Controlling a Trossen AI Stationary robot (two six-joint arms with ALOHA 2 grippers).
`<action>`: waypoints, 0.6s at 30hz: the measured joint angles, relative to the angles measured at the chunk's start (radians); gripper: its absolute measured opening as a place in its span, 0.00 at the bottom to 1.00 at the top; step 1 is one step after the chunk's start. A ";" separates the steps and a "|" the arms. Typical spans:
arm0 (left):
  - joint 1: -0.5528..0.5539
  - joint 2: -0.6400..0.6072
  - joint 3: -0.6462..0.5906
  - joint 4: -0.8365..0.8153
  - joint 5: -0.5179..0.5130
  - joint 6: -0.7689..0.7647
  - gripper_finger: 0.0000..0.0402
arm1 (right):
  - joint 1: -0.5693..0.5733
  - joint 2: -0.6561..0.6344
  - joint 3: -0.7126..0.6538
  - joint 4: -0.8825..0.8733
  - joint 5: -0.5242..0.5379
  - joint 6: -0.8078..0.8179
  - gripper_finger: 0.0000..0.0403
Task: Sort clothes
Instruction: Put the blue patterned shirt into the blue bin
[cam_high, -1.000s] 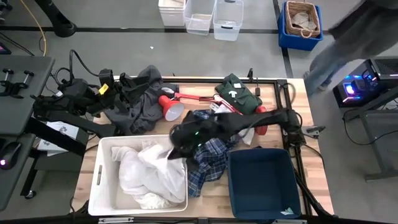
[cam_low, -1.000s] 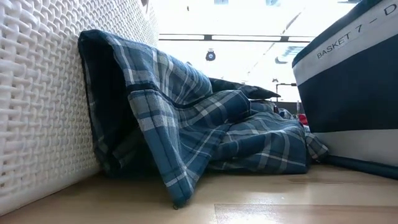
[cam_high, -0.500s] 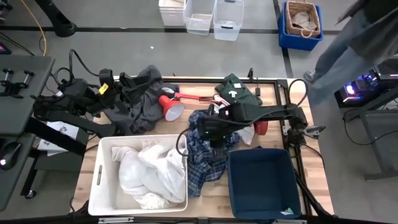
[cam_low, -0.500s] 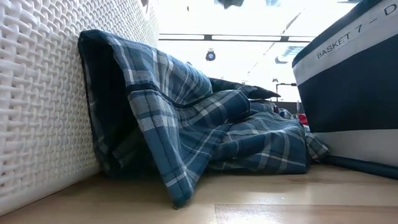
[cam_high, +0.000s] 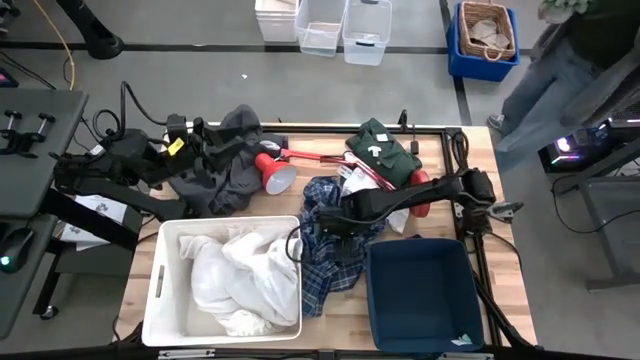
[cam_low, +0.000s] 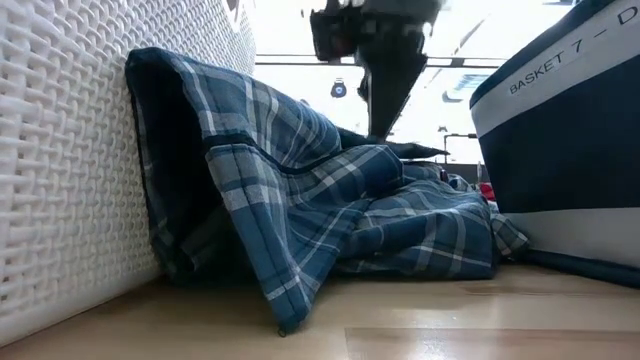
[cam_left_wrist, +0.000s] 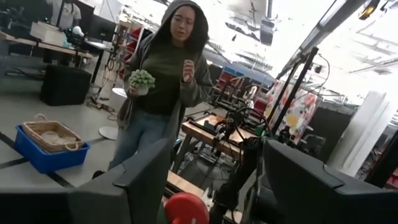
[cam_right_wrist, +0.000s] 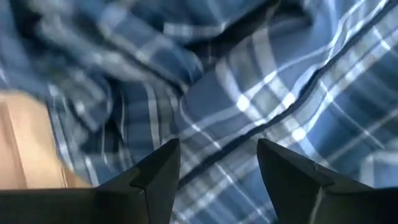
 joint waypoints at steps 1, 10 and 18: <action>0.000 0.000 0.000 0.001 0.000 0.000 0.62 | -0.002 -0.001 -0.017 0.039 0.000 0.006 0.52; 0.000 0.005 0.000 -0.084 0.001 -0.001 0.62 | -0.015 0.019 -0.245 0.324 0.109 0.120 0.52; 0.000 0.006 0.000 -0.081 -0.008 -0.001 0.62 | -0.029 0.055 -0.374 0.326 0.024 0.207 0.20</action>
